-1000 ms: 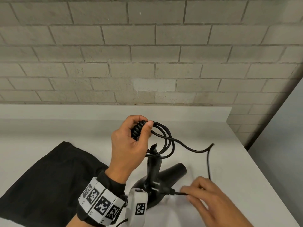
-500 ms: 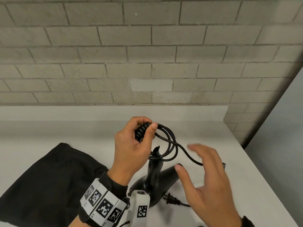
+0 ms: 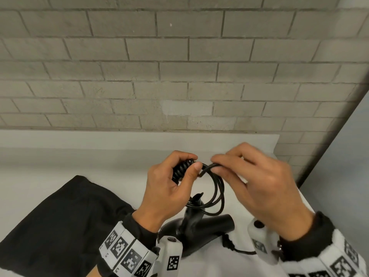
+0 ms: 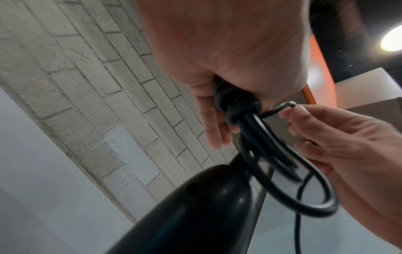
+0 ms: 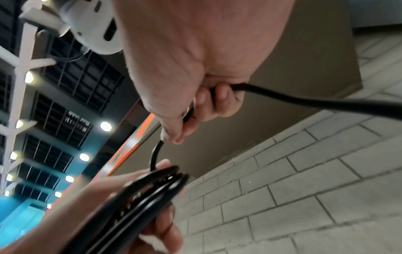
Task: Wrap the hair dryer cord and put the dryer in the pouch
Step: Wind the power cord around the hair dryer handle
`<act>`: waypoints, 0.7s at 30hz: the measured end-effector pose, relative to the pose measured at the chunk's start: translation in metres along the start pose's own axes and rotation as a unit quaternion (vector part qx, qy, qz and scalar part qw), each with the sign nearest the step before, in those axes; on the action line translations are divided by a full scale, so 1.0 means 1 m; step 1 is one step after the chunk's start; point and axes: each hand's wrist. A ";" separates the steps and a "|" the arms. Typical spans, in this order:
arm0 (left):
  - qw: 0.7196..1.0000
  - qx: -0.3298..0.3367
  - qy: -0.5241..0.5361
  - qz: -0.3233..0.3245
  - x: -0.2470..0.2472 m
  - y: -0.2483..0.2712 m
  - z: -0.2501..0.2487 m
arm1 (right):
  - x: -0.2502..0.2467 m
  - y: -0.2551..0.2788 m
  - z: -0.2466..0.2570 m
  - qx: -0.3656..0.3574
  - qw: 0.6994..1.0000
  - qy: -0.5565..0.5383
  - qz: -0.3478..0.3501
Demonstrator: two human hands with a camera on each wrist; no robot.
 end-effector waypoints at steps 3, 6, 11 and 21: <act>0.999 0.015 0.030 0.031 -0.002 0.001 -0.005 | 0.000 -0.018 -0.011 0.068 0.992 -0.106 0.013; 0.998 0.024 0.043 0.042 -0.004 0.001 -0.008 | 0.008 -0.025 -0.016 0.133 0.972 -0.191 0.009; 0.998 0.016 0.047 0.046 -0.004 0.002 -0.007 | 0.029 -0.019 -0.017 0.265 0.921 -0.286 0.005; 0.998 0.018 0.047 0.026 -0.003 0.003 -0.006 | 0.056 0.018 -0.001 0.450 0.807 -0.382 -0.012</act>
Point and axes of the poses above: each hand's wrist, its own y-axis away from the middle knuckle, its own x-axis out of the palm, z = x × y, and after that the axes turned 11 degrees about -z, right-handed
